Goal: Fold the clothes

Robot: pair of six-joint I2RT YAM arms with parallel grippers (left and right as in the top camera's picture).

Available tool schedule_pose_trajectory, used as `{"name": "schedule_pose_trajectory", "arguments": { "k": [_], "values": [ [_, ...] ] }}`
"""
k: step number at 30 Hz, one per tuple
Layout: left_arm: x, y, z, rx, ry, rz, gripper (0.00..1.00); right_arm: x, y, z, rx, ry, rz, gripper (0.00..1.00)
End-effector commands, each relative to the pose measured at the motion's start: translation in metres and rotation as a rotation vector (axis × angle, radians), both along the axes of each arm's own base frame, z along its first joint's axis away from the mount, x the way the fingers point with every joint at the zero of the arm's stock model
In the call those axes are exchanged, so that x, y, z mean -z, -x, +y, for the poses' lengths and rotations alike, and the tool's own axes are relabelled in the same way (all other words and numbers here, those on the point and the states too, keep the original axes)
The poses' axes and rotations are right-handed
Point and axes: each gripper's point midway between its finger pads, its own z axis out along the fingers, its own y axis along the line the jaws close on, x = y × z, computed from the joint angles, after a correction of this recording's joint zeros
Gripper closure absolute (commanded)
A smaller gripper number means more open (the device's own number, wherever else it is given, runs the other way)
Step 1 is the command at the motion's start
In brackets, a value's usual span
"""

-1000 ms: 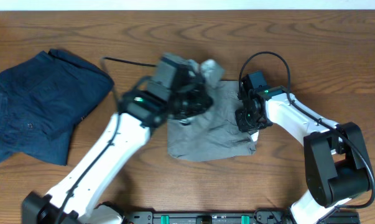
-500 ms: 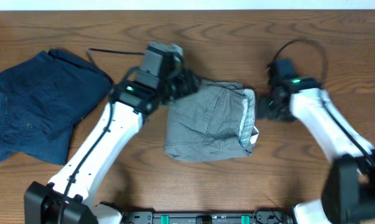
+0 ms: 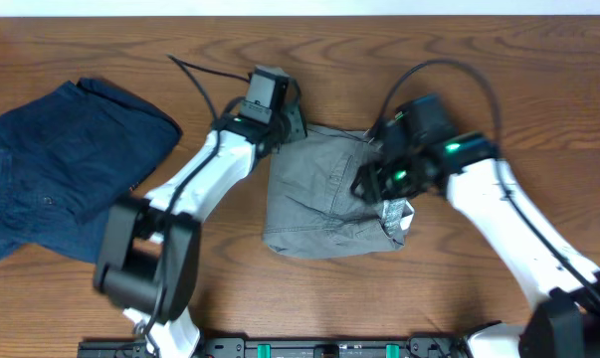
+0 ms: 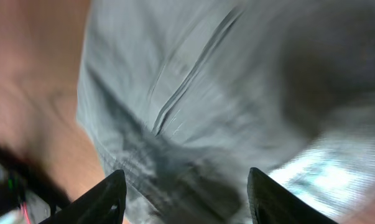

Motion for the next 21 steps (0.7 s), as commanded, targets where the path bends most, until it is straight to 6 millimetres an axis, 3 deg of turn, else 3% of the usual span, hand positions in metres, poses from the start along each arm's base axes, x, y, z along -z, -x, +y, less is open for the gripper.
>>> {"name": "schedule_pose_trajectory", "arguments": {
  "k": [1,5,7,10,13,16,19,21],
  "values": [
    [0.028,0.0,0.006,0.01,-0.057,0.046,0.55,0.033,0.032,0.015,-0.065,0.009,0.112,0.39],
    [0.06,0.021,0.014,0.012,-0.108,0.171,0.55,0.076,0.056,-0.007,-0.006,0.143,0.215,0.41],
    [0.07,0.038,0.022,0.012,-0.139,0.25,0.56,0.095,0.057,-0.037,0.064,0.283,0.219,0.41],
    [0.08,0.073,0.036,0.015,-0.196,0.398,0.72,0.107,0.041,-0.098,0.236,0.554,0.138,0.35],
    [0.084,0.114,0.047,0.024,-0.234,0.572,0.81,0.099,0.005,-0.137,0.37,0.682,-0.009,0.27],
    [0.078,0.156,0.043,0.052,-0.184,0.755,0.94,0.091,-0.044,-0.141,0.396,0.612,-0.177,0.27],
    [0.066,0.191,0.037,0.017,-0.121,0.932,0.94,0.079,-0.083,-0.12,0.339,0.454,-0.314,0.26],
    [0.055,0.203,0.034,0.014,-0.088,0.986,0.94,0.069,-0.099,-0.106,0.32,0.368,-0.372,0.23]
  ]
}}
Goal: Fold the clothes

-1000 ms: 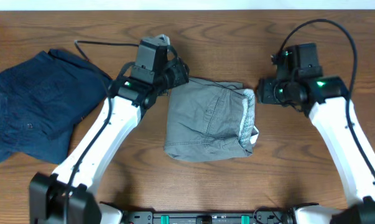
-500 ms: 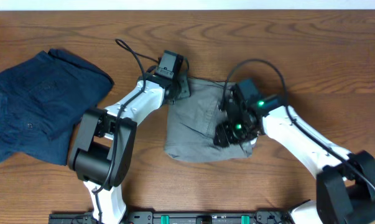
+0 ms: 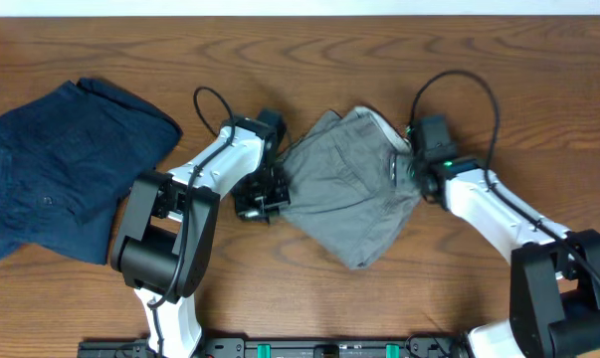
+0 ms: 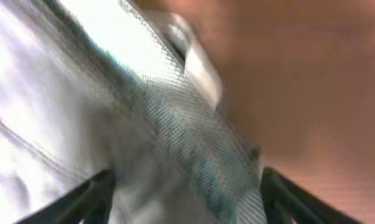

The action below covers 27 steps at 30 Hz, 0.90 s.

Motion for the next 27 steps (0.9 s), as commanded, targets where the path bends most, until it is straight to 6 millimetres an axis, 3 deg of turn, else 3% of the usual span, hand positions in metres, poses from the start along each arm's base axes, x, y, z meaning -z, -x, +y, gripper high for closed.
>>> {"name": "schedule_pose_trajectory", "arguments": {
  "k": [1,4,7,8,9,10,13,16,21,23,27],
  "values": [
    [-0.014,0.013,-0.015,-0.064,0.087,0.072,0.94,-0.01,-0.015,0.012,-0.09,-0.029,-0.046,0.22],
    [-0.032,0.004,-0.016,-0.05,0.118,-0.016,0.94,-0.026,-0.019,0.025,-0.123,-0.089,-0.054,0.2],
    [-0.057,-0.027,-0.017,0.011,0.165,-0.237,0.93,-0.048,-0.018,0.024,-0.123,-0.091,-0.061,0.18],
    [-0.065,-0.039,-0.018,0.036,0.174,-0.32,0.88,-0.056,-0.018,0.022,-0.116,-0.083,-0.068,0.13],
    [-0.077,-0.055,-0.018,0.079,0.183,-0.425,0.56,-0.066,-0.017,0.02,-0.105,-0.077,-0.078,0.09],
    [-0.088,-0.071,-0.018,0.128,0.182,-0.534,0.38,-0.075,-0.015,0.018,-0.097,-0.075,-0.088,0.06],
    [-0.123,-0.116,-0.025,0.298,0.206,-0.827,0.3,-0.1,-0.003,0.02,-0.113,-0.102,-0.109,0.02],
    [-0.137,-0.141,-0.035,0.393,0.224,-0.972,0.17,-0.105,0.014,0.024,-0.138,-0.139,-0.072,0.04],
    [-0.13,-0.157,-0.065,0.566,0.355,-1.054,0.05,-0.089,0.042,0.022,-0.108,-0.157,0.055,0.05],
    [-0.112,-0.161,-0.069,0.583,0.367,-1.03,0.0,-0.083,0.048,0.02,-0.093,-0.157,0.086,0.04],
    [-0.071,-0.161,-0.073,0.6,0.382,-0.95,0.02,-0.079,0.052,0.02,-0.09,-0.158,0.104,0.03]
  ]
}}
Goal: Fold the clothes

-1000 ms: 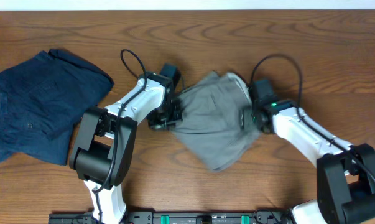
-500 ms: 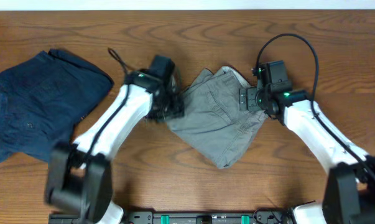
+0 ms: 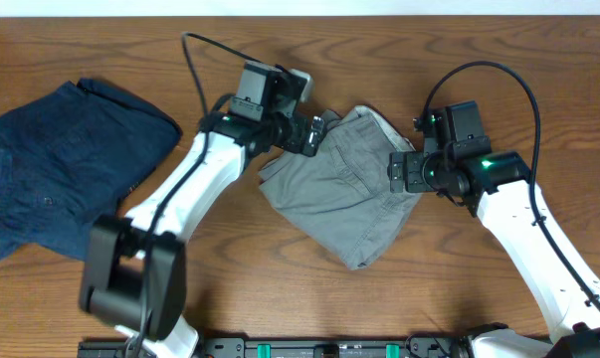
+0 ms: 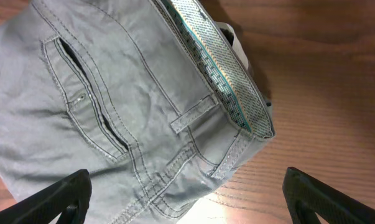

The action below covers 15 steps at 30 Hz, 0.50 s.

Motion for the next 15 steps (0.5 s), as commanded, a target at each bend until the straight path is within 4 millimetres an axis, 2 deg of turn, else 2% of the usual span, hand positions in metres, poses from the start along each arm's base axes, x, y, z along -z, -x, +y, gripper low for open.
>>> {"name": "schedule_pose_trajectory", "arguments": {
  "k": [1,6,10,12,15],
  "values": [
    [0.035,0.004,-0.006,0.084,-0.009,0.052,0.02,0.006,0.004,0.001,0.019,-0.018,0.028,0.03],
    [0.082,0.004,-0.009,0.105,-0.025,0.12,0.02,0.006,0.005,0.002,0.02,-0.026,0.031,0.02],
    [0.116,0.016,-0.006,0.077,-0.035,0.227,0.0,0.006,0.005,0.002,0.023,-0.026,0.035,0.02],
    [0.127,0.024,-0.003,0.06,-0.045,0.285,0.07,0.007,0.006,0.002,0.023,-0.025,0.036,0.02],
    [0.135,0.041,0.002,0.06,-0.063,0.365,0.29,0.009,0.005,0.002,0.023,-0.022,0.042,0.02]
  ]
}}
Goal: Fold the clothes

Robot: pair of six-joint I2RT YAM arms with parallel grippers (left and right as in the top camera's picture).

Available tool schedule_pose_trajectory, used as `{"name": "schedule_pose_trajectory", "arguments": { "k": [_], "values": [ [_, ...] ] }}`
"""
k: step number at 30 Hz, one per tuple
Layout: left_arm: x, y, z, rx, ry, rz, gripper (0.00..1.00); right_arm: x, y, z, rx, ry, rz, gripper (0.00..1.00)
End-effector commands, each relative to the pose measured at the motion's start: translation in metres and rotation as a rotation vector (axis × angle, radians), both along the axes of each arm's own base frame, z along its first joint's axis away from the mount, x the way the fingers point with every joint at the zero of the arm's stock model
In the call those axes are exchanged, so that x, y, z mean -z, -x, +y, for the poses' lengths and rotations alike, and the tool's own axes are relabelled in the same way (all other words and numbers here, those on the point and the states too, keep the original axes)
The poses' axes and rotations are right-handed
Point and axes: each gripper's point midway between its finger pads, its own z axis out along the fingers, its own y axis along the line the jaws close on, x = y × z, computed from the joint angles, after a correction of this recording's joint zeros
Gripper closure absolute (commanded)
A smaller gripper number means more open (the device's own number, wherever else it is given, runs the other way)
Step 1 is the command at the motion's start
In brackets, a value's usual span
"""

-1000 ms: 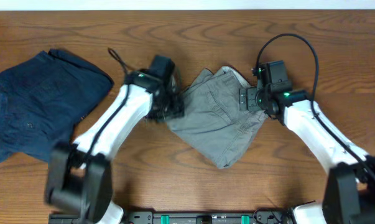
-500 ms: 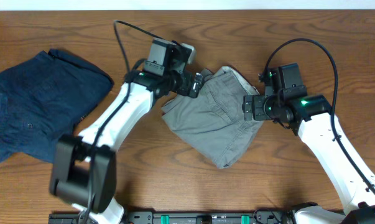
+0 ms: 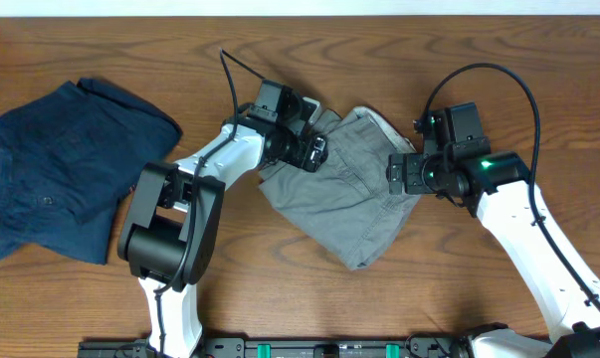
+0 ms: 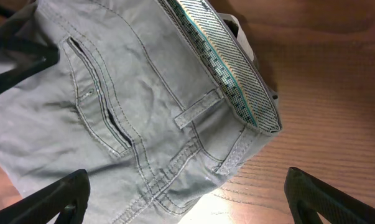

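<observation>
Folded grey shorts (image 3: 344,189) lie slantwise mid-table, back pocket and patterned waistband lining (image 4: 227,59) facing up. My right gripper (image 3: 399,174) hovers over their right edge; its fingers (image 4: 56,199) stand wide apart with nothing between them. My left gripper (image 3: 312,149) is at the shorts' upper left edge. Its dark fingers (image 4: 22,46) show spread over the cloth in the right wrist view. A dark blue garment (image 3: 66,169) lies loosely folded at the far left.
Bare wooden table (image 3: 459,288) surrounds the clothes. Black cables loop above both arms. A dark rail (image 3: 329,348) runs along the front edge.
My left gripper has shifted a little right and down, from above the shorts' upper left corner onto that edge. The right gripper stays open over the right edge. The shorts lie as before.
At first the grey shorts lay square, with both grippers at their top edge. Then they lay turned slantwise with a gripper at each side corner. After that my right gripper stood open above them, and now my left sits at the upper left edge.
</observation>
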Motion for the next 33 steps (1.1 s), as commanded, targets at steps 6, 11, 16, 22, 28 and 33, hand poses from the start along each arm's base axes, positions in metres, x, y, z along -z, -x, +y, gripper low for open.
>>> {"name": "schedule_pose_trajectory", "arguments": {
  "k": [6,11,16,22,28,33],
  "values": [
    [0.034,0.054,0.001,0.022,0.032,0.272,0.86,0.025,0.002,-0.002,0.016,0.02,0.078,0.05],
    [0.019,0.045,0.007,0.002,0.059,0.245,0.94,0.03,0.004,-0.009,0.041,0.054,0.096,0.01],
    [-0.037,0.005,0.053,-0.126,0.076,0.089,0.94,0.031,0.006,-0.016,0.054,0.08,0.103,0.01],
    [-0.137,-0.041,0.18,-0.479,-0.059,-0.223,0.94,0.031,0.007,-0.017,0.057,0.082,0.111,0.01],
    [-0.223,-0.024,0.323,-0.834,-0.157,-0.453,0.94,0.031,0.007,-0.017,0.057,0.081,0.111,0.01],
    [-0.225,0.018,0.412,-1.112,-0.171,-0.405,0.94,0.031,0.007,-0.017,0.057,0.082,0.111,0.01]
  ]
}}
